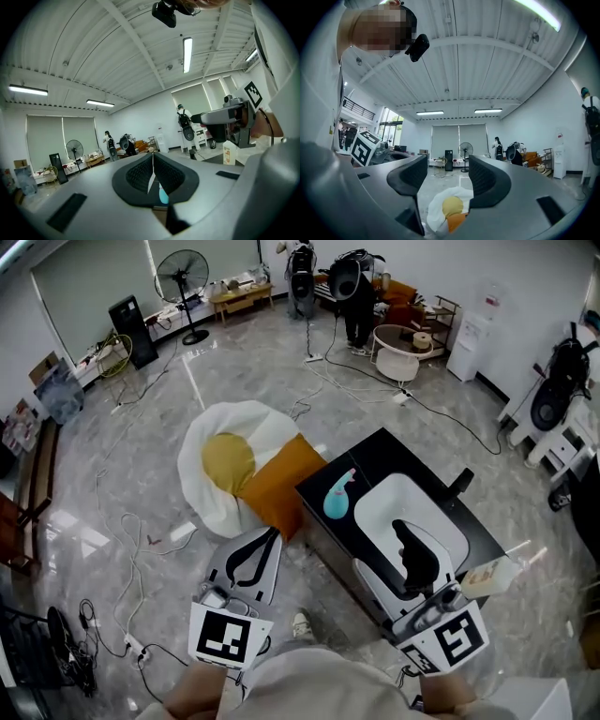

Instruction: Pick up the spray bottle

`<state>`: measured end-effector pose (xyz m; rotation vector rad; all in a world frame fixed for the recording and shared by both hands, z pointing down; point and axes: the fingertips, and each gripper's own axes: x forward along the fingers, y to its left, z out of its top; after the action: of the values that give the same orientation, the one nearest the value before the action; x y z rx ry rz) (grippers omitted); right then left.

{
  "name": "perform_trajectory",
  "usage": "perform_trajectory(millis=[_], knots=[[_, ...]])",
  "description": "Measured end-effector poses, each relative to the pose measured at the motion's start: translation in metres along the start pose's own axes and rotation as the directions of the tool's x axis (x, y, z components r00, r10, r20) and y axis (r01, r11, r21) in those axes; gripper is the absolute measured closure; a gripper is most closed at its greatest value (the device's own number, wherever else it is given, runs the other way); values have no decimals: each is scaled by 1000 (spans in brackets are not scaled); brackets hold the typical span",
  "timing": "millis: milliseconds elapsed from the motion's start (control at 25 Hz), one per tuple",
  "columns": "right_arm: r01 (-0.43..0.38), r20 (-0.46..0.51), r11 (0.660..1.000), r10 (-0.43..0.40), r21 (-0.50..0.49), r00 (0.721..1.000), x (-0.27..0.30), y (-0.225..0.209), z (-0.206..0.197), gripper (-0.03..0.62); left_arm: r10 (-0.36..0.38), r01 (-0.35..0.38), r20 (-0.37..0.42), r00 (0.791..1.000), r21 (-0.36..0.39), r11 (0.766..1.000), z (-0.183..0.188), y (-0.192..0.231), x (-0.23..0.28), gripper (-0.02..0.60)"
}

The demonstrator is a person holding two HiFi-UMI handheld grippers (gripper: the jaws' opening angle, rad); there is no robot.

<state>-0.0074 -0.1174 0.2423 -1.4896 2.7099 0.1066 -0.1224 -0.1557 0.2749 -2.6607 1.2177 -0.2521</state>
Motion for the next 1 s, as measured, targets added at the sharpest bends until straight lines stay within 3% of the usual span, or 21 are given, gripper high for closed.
perform_trajectory(millis=[280, 800, 1000], knots=[[48, -26, 999, -47, 14, 999, 64, -14, -9, 292, -6, 7, 29, 1000, -64, 998, -5, 60, 21, 557], [67, -71, 998, -66, 13, 995, 109, -40, -36, 286, -31, 31, 7, 999, -19, 999, -28, 74, 48, 557], [59, -120, 998, -57, 15, 991, 121, -53, -52, 283, -1, 1, 4, 1000, -97, 995, -33, 82, 56, 557]])
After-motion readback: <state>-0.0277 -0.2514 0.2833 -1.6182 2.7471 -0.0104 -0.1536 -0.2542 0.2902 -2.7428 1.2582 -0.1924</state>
